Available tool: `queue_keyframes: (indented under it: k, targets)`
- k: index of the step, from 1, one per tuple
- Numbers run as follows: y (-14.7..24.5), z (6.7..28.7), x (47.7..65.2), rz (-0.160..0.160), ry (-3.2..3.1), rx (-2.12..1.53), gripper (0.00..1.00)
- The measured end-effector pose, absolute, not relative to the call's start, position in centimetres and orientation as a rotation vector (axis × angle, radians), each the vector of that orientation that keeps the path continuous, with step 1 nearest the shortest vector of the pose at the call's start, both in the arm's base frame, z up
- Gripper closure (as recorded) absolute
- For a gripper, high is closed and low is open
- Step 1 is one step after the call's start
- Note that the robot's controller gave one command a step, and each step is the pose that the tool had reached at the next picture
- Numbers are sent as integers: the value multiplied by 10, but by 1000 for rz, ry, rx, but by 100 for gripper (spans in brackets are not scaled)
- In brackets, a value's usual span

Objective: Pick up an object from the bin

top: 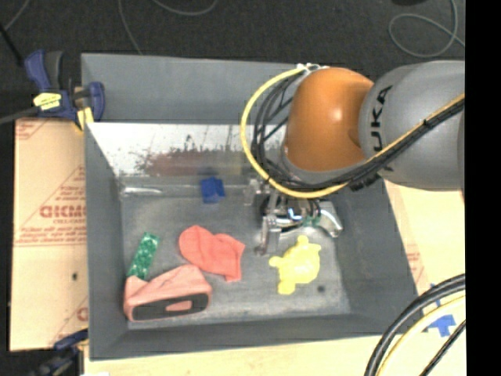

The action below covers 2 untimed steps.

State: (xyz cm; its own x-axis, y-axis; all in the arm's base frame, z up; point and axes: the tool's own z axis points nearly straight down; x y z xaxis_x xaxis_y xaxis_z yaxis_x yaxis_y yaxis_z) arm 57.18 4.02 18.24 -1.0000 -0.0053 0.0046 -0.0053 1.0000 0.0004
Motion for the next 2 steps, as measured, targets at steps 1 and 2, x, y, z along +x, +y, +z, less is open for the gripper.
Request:
queue_keyframes:
  k: [1, 2]
  targets:
    - [40, 187, 573, -2, -3145, 7, 0]
    - [51, 164, 571, 2, -3147, 125, 0]
